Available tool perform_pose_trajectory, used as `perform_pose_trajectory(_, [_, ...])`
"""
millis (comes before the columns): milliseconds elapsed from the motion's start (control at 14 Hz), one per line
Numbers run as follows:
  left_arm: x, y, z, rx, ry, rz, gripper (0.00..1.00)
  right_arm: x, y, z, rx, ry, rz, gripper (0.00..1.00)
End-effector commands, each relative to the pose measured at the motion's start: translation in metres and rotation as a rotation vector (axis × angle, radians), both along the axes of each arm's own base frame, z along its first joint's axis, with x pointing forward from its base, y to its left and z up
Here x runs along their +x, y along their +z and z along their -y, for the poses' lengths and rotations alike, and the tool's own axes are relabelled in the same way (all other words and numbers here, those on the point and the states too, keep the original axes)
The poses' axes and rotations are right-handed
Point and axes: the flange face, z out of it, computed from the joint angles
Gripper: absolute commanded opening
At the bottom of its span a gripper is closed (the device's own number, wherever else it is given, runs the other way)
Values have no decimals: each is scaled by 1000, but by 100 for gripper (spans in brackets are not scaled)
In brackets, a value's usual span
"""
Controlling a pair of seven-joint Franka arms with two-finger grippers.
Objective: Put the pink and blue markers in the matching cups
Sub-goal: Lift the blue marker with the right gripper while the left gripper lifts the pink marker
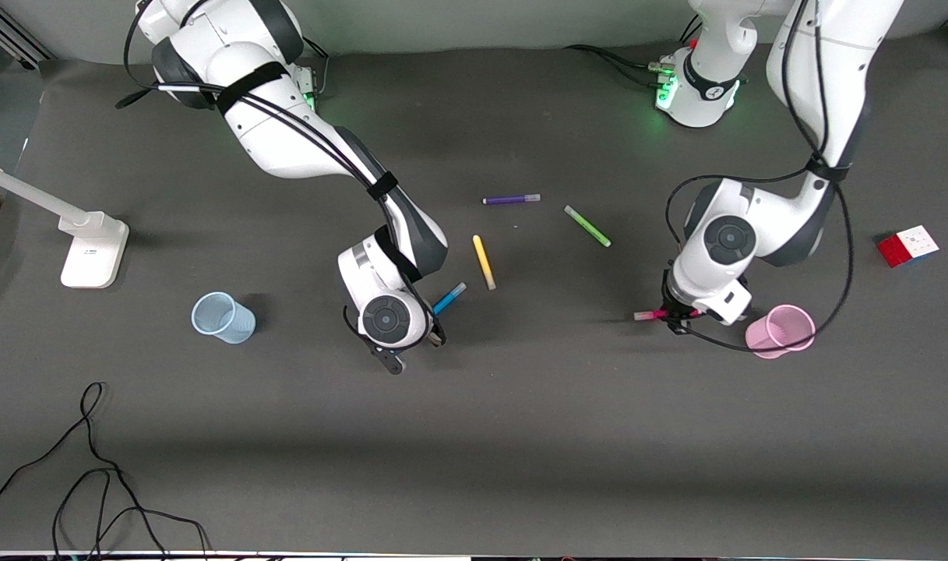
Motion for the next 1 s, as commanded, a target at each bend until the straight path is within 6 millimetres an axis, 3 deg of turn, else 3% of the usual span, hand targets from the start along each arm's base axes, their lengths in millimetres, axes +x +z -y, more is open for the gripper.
perform_pose_trajectory(0, [17, 44, 1, 30, 24, 12, 0, 15, 52, 18, 14, -10, 12, 0])
perform_pose_trajectory(71, [21, 63, -1, 39, 35, 16, 0, 21, 72, 23, 17, -20, 12, 0])
perform_pose_trajectory(214, [31, 102, 0, 28, 59, -1, 0, 43, 117, 66, 12, -74, 14, 0])
perform_pose_trajectory(357, [42, 142, 1, 2, 27, -51, 0, 49, 164, 107, -13, -59, -6, 0])
perform_pose_trajectory(571, [50, 217, -3, -30, -3, -99, 0, 46, 231, 189, -116, -30, -51, 0])
perform_pose_trajectory(643, [48, 240, -4, -42, -22, -111, 0, 46, 239, 215, -172, -32, -59, 0])
perform_pose_trajectory(714, [44, 257, -5, -51, -58, -116, 0, 46, 236, 236, -242, -27, -79, 0])
perform_pose_trajectory(857, [38, 269, -16, -47, -147, -130, 0, 54, 224, 274, -385, -33, -72, 0])
perform_pose_trajectory(929, [38, 271, -30, -49, -206, -146, 0, 59, 221, 291, -441, -39, -64, 0])
